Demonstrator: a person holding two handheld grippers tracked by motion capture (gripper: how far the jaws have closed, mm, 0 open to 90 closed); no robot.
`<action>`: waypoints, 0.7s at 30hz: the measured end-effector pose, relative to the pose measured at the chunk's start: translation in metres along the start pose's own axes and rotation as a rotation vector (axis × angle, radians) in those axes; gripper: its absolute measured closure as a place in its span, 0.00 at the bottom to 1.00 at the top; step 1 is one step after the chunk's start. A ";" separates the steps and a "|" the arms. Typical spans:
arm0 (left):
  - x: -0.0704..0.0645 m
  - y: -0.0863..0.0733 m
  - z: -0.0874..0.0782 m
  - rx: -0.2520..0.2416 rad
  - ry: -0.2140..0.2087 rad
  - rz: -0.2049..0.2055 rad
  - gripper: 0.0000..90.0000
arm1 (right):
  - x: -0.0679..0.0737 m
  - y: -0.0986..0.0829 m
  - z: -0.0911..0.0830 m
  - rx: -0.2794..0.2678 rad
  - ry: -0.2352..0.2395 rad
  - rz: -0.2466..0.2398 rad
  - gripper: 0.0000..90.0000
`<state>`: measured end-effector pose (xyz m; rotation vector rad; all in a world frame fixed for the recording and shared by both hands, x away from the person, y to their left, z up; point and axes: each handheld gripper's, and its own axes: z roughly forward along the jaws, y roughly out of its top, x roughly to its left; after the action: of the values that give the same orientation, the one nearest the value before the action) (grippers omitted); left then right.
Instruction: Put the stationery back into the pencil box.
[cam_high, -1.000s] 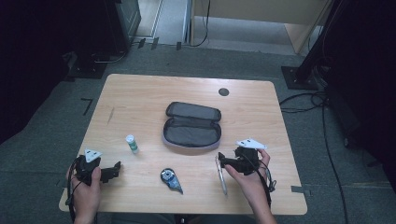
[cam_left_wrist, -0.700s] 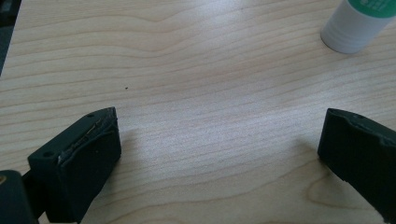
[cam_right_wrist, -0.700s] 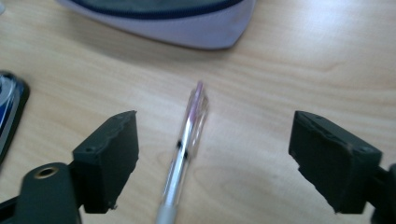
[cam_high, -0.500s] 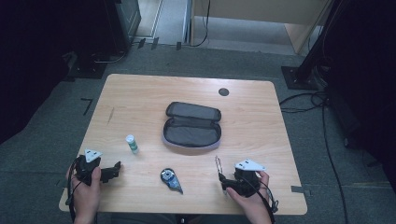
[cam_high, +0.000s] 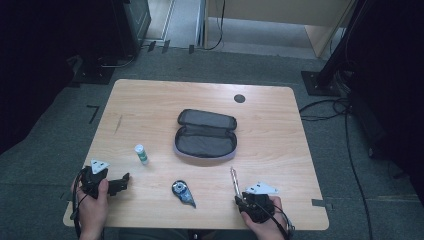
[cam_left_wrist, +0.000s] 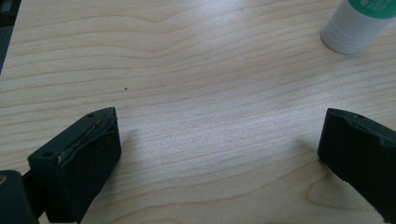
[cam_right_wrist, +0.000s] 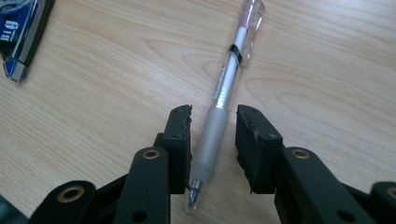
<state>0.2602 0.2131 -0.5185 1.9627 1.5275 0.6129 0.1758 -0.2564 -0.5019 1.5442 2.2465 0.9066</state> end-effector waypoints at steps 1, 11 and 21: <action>0.000 0.000 0.000 0.000 0.000 0.000 0.00 | 0.001 0.001 0.000 -0.001 -0.005 -0.004 0.75; 0.000 0.000 0.000 0.000 0.000 0.000 0.00 | 0.004 -0.001 0.002 0.013 -0.038 -0.039 0.84; 0.000 0.000 0.000 0.000 0.000 0.000 0.00 | 0.001 -0.003 0.003 0.001 -0.006 -0.065 0.86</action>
<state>0.2602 0.2131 -0.5185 1.9629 1.5276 0.6129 0.1748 -0.2549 -0.5055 1.4637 2.2789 0.8822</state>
